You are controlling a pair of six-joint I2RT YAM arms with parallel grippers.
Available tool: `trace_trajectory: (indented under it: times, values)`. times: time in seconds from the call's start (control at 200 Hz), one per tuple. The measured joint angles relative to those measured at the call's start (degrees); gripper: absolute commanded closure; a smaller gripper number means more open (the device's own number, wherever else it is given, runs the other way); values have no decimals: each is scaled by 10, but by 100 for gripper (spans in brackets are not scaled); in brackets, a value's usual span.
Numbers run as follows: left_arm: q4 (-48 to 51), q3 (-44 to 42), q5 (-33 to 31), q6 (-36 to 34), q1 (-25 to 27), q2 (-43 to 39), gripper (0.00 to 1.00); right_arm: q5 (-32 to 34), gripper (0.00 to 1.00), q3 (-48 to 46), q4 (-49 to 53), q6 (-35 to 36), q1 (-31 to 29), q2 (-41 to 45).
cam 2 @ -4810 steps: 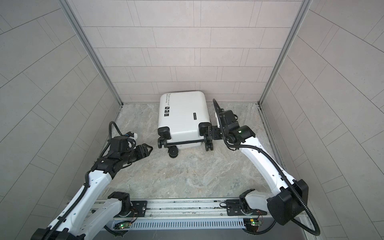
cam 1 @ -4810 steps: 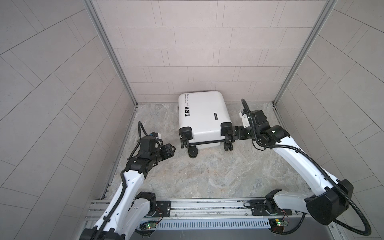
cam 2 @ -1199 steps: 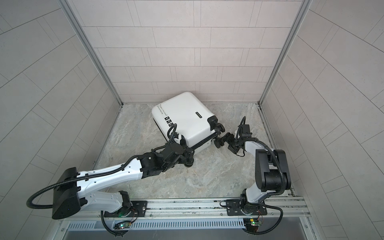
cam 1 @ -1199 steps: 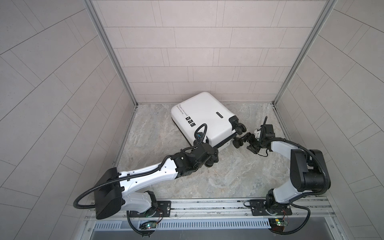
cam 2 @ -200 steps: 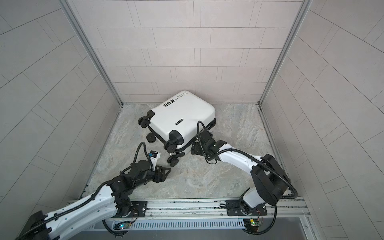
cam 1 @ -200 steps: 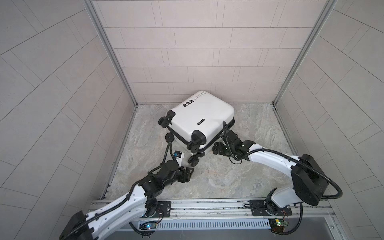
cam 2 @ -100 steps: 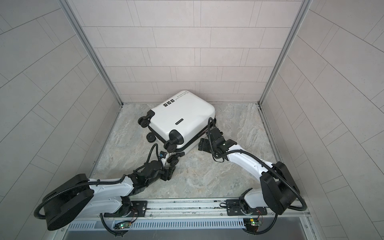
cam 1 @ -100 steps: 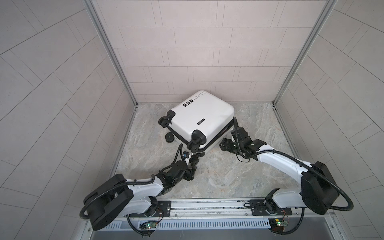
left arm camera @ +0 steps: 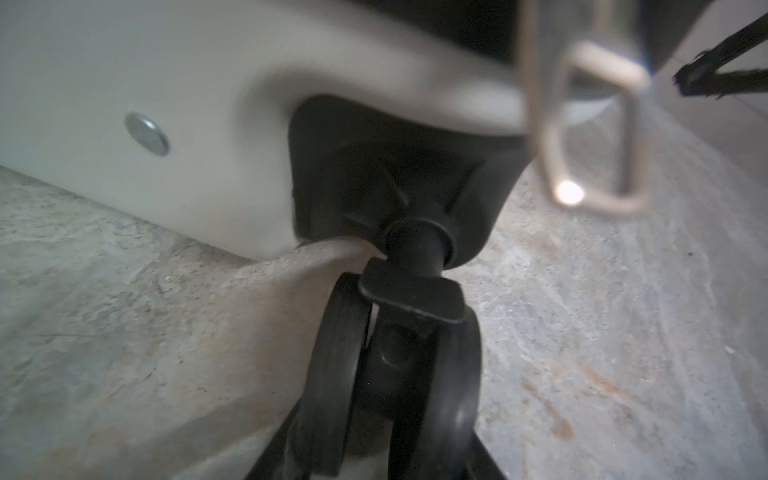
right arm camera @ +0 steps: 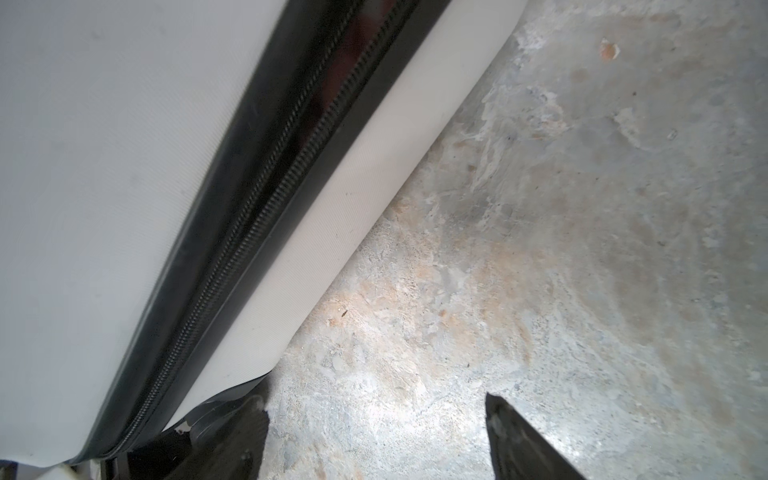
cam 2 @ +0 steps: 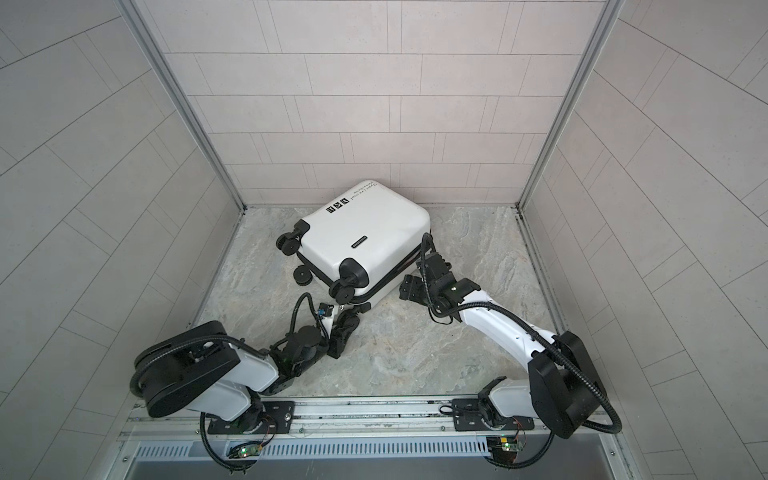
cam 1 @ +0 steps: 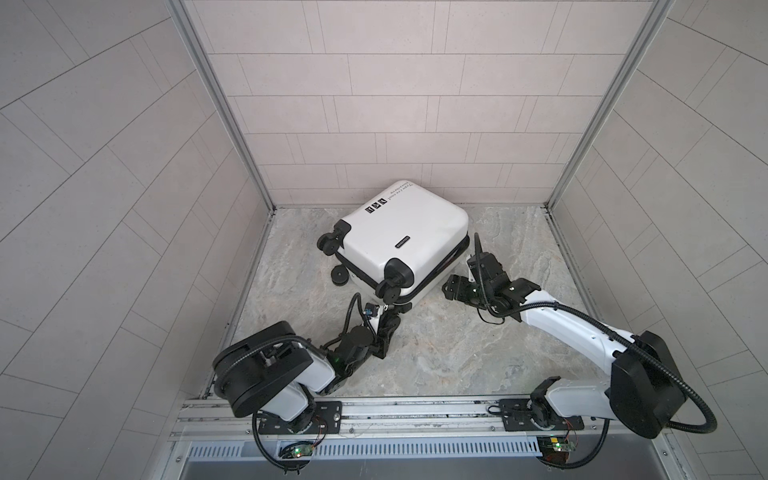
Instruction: Pack the luggage
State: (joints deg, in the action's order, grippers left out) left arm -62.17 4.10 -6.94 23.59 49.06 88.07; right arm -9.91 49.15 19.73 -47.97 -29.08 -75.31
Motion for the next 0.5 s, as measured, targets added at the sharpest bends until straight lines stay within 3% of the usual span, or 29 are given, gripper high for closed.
trace_trajectory:
  times: [0.115, 0.25, 0.4, 0.5]
  values:
    - [-78, -13, 13, 31, 0, 43, 70, -1, 16, 0, 2, 0, 0, 0]
    - [-104, -13, 32, 69, 0, 59, 72, -1, 16, 0, 3, 0, 1, -1]
    - [-108, -15, 43, 110, -7, 59, 54, -1, 16, 0, 7, 3, 2, -1]
    - [-113, -19, 65, 146, -20, 59, 52, 1, 16, 0, 12, 5, 2, -1]
